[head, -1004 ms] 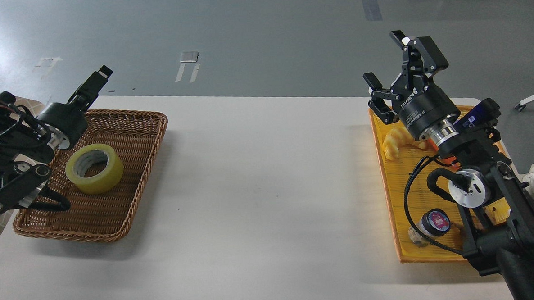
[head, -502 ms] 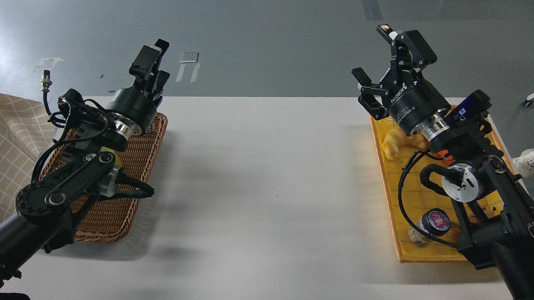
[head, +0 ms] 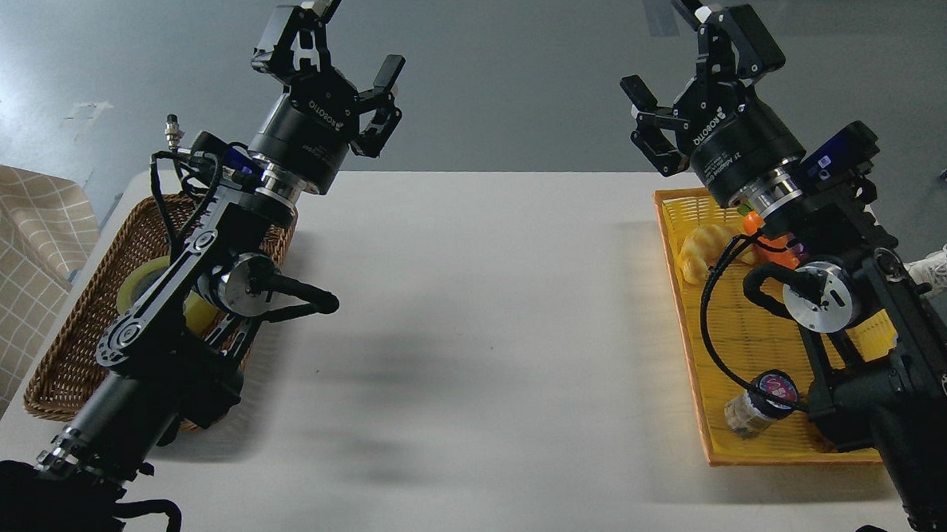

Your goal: Place and transfer tape with both arms

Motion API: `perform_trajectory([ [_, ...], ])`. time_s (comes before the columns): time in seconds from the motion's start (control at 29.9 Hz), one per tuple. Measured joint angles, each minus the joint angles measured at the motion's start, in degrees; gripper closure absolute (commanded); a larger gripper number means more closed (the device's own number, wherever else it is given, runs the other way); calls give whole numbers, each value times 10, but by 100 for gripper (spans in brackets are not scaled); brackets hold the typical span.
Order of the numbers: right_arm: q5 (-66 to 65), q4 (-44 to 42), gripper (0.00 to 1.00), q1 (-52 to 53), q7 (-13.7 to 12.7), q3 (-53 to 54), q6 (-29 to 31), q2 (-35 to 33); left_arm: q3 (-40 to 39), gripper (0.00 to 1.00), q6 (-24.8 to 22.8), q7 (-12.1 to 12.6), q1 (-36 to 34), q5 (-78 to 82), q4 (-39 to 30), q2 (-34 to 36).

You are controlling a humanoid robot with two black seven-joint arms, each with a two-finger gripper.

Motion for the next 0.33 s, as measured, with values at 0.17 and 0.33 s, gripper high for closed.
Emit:
perform_trajectory([
  [0.17, 0, 17, 0, 1, 4, 11, 0, 7, -4, 2, -8, 2, -2, -16, -2, -31],
  [0.33, 0, 61, 0, -1, 4, 3, 1, 7, -15, 2, -41, 3, -3, -53, -6, -34],
])
